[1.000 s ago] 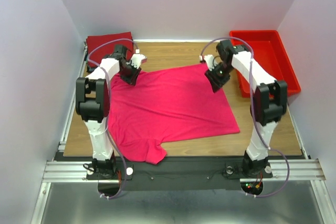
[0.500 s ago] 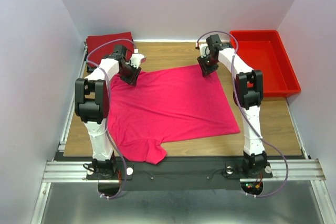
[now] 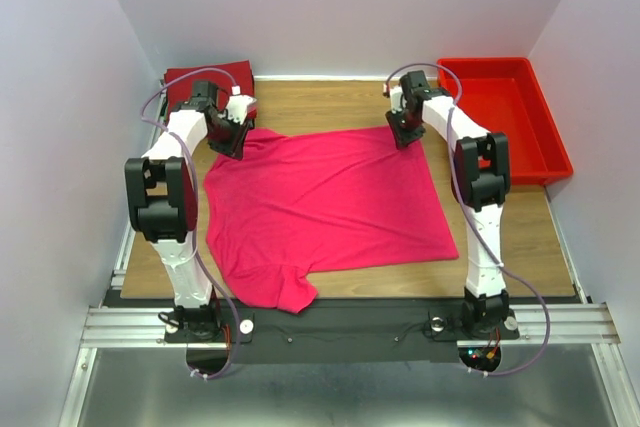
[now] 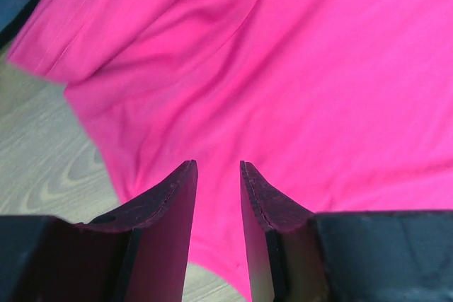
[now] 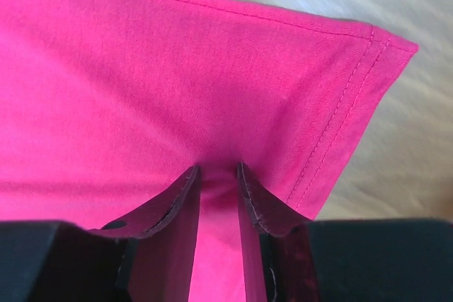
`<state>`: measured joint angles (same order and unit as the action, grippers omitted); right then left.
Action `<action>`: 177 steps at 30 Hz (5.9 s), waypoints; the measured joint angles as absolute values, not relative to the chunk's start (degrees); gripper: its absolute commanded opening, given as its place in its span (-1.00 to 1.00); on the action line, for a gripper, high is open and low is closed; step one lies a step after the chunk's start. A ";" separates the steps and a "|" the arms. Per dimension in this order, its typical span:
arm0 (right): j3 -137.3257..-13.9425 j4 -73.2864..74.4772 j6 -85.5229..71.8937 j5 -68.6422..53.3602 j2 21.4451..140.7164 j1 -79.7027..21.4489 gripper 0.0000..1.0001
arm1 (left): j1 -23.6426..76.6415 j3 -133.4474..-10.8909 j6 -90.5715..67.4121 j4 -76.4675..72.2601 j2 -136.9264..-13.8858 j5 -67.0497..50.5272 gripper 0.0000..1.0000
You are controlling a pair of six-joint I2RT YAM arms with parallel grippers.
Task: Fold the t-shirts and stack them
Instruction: Flatten the tshirt out
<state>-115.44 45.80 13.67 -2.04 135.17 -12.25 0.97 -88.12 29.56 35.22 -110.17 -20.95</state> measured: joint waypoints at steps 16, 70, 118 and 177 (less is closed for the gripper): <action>-111.33 47.92 13.15 2.81 132.40 -5.21 -0.33 | 1.45 -91.66 29.67 36.62 -112.12 -22.15 -0.17; -116.20 56.16 20.08 -14.41 131.09 -4.49 0.28 | 14.15 -119.77 27.24 30.33 -131.41 -22.68 0.52; -101.01 62.00 27.49 -12.49 114.45 -5.06 -0.06 | 9.26 -80.93 43.92 42.28 -99.09 -22.65 0.21; -125.56 56.03 17.72 -4.45 137.08 -3.44 0.29 | 6.50 -103.81 31.33 34.48 -124.40 -20.45 -0.18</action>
<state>-125.56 56.03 17.72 -4.45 137.08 -3.44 6.50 -103.81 31.33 34.48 -124.40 -20.45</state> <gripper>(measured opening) 0.649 0.418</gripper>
